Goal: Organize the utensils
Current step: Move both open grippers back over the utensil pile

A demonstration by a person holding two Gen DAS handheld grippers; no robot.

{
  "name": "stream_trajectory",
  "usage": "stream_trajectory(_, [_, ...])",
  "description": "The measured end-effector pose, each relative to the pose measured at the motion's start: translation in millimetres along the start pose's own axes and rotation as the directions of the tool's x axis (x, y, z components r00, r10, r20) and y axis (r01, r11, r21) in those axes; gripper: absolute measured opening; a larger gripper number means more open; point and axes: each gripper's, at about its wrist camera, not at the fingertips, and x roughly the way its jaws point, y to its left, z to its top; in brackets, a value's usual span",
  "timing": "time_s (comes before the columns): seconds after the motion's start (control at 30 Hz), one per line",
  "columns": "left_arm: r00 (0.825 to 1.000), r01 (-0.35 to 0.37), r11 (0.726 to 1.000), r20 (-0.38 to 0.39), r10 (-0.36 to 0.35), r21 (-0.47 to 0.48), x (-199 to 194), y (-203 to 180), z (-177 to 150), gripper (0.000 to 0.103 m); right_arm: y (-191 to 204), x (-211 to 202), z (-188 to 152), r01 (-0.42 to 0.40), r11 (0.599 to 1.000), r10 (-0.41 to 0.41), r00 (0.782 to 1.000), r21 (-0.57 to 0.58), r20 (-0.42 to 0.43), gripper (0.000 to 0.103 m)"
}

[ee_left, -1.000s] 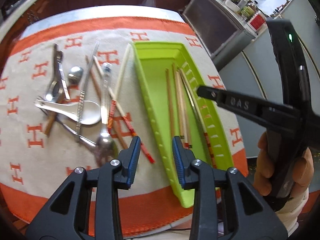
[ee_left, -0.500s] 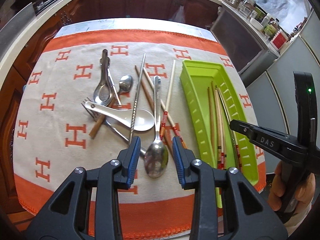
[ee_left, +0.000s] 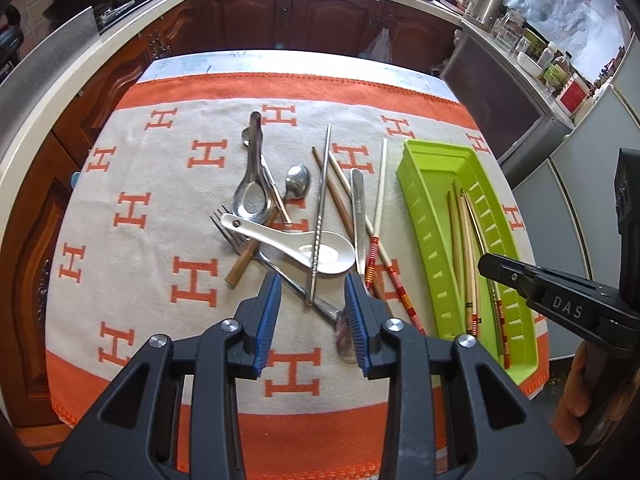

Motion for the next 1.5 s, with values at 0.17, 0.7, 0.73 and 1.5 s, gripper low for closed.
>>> stream_trajectory(0.17, [0.999,-0.036,0.999,0.007,0.037,-0.018,1,16,-1,0.030,14,3,0,-0.020,1.000,0.020,1.000,-0.015,-0.008,0.008])
stream_trajectory(0.7, [0.996,-0.087,0.995,-0.010,0.087,-0.055,14,52,-6,0.030,46,17,0,-0.059,0.997,0.057,0.997,-0.043,-0.049,0.008])
stream_trajectory(0.73, [0.996,-0.087,0.995,-0.010,0.087,-0.055,14,53,-7,0.030,47,18,-1,-0.062,0.997,0.060,0.997,-0.043,-0.051,0.008])
stream_trajectory(1.5, [0.996,-0.093,0.992,-0.025,0.091,-0.083,26,81,-13,0.030,51,42,1,-0.072,0.997,0.074,0.992,0.025,-0.101,0.008])
